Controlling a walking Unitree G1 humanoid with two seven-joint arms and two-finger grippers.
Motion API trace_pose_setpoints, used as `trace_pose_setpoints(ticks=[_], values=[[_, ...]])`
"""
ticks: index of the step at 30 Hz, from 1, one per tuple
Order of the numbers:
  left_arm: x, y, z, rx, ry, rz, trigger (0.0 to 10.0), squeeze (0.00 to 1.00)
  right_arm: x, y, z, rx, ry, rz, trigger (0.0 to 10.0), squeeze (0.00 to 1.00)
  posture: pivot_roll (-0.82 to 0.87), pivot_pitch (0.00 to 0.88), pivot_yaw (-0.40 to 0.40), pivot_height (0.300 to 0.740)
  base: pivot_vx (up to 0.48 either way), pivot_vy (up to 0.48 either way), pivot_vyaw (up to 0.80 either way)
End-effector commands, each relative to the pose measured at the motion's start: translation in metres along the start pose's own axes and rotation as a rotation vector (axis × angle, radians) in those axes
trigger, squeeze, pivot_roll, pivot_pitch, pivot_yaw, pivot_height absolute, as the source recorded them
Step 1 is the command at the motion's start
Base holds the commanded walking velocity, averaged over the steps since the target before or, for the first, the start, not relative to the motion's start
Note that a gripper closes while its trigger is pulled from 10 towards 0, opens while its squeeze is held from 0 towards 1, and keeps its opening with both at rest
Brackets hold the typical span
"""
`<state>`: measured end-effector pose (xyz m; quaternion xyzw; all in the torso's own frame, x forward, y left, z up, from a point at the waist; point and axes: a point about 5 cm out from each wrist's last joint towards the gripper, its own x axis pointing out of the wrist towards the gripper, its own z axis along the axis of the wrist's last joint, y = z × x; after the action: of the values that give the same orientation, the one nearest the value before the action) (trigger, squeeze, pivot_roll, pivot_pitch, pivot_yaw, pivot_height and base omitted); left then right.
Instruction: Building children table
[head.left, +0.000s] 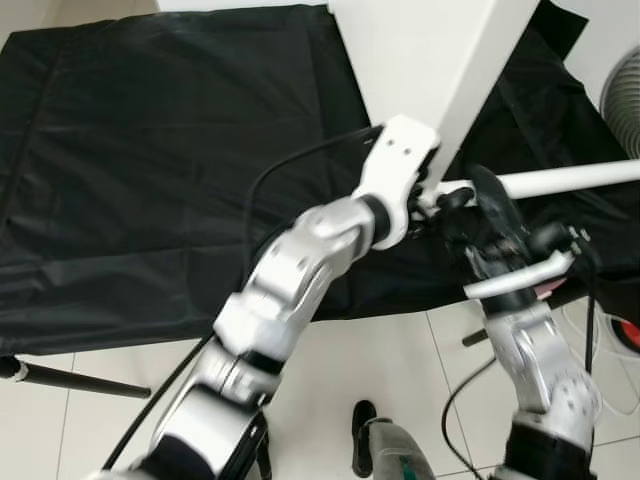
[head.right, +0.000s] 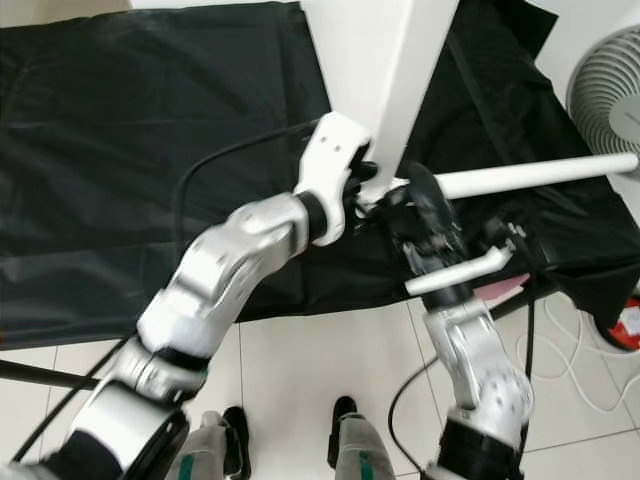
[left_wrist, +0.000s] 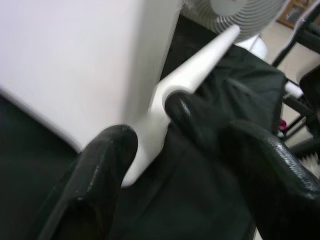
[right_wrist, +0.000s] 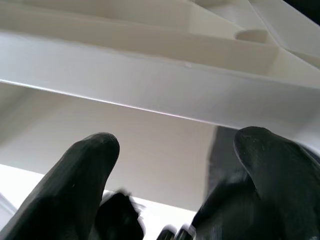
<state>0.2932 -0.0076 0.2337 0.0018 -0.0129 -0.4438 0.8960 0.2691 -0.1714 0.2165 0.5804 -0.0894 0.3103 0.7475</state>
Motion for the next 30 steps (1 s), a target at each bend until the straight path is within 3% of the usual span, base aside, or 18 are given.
trace_pose_setpoints(ticks=[1, 6, 8, 9, 11, 13, 14, 16, 17, 19, 25, 30], values=[[-0.008, -0.004, -0.007, 0.013, 0.035, -0.028, 10.0, 0.00, 0.005, -0.001, 0.000, -0.044, 0.003, -0.015, 10.0, 0.00, -0.05, 0.196, 0.021, 0.740, 0.000, 0.000, 0.00], [-0.027, -0.013, -0.012, 0.029, 0.039, -0.085, 10.0, 0.00, 0.016, -0.004, 0.002, -0.149, 0.026, -0.043, 10.0, 0.00, -0.04, 0.192, 0.005, 0.740, 0.000, 0.000, 0.00], [-0.031, -0.013, -0.012, 0.028, 0.041, -0.087, 10.0, 0.00, 0.017, -0.003, 0.002, -0.171, 0.036, -0.044, 10.0, 0.00, -0.04, 0.192, 0.005, 0.740, 0.000, 0.000, 0.00], [-0.034, -0.013, -0.013, 0.027, 0.046, -0.078, 10.0, 0.00, 0.019, -0.004, 0.002, -0.225, 0.049, -0.062, 10.0, 0.00, -0.04, 0.191, 0.000, 0.740, 0.000, 0.000, 0.00], [-0.034, -0.013, -0.013, 0.027, 0.046, -0.078, 10.0, 0.00, 0.019, -0.004, 0.002, -0.225, 0.049, -0.062, 10.0, 0.00, -0.04, 0.191, 0.000, 0.740, 0.000, 0.000, 0.00], [-0.042, -0.011, -0.017, 0.026, 0.063, -0.050, 10.0, 0.00, 0.023, -0.006, 0.003, -0.360, 0.071, -0.101, 10.0, 0.00, -0.04, 0.190, -0.006, 0.740, 0.000, 0.000, 0.00], [-0.042, -0.011, -0.017, 0.026, 0.063, -0.050, 10.0, 0.00, 0.023, -0.006, 0.003, -0.360, 0.071, -0.101, 10.0, 0.00, -0.04, 0.190, -0.006, 0.740, 0.000, 0.000, 0.00], [-0.048, -0.009, -0.020, 0.007, 0.069, -0.024, 10.0, 0.00, 0.024, -0.005, -0.003, -0.486, 0.131, -0.115, 10.0, 0.00, -0.04, 0.186, -0.010, 0.740, 0.000, 0.000, 0.00], [-0.048, -0.009, -0.020, 0.007, 0.069, -0.024, 10.0, 0.00, 0.024, -0.005, -0.003, -0.486, 0.131, -0.115, 10.0, 0.00, -0.04, 0.186, -0.010, 0.740, 0.000, 0.000, 0.00], [-0.055, -0.007, -0.027, 0.004, 0.090, 0.000, 10.0, 0.00, 0.021, -0.006, -0.011, -0.557, 0.186, -0.129, 10.0, 0.00, -0.05, 0.187, -0.013, 0.740, 0.000, 0.000, 0.00], [-0.059, -0.006, -0.032, 0.011, 0.109, 0.010, 10.0, 0.00, 0.017, -0.008, -0.015, -0.594, 0.208, -0.129, 10.0, 0.00, -0.05, 0.190, -0.013, 0.740, 0.000, 0.000, 0.00], [-0.071, 0.000, -0.036, 0.030, 0.106, 0.056, 10.0, 0.00, 0.000, -0.012, -0.025, -0.747, 0.250, -0.146, 10.0, 0.00, -0.05, 0.195, -0.014, 0.740, 0.000, 0.000, 0.00]])
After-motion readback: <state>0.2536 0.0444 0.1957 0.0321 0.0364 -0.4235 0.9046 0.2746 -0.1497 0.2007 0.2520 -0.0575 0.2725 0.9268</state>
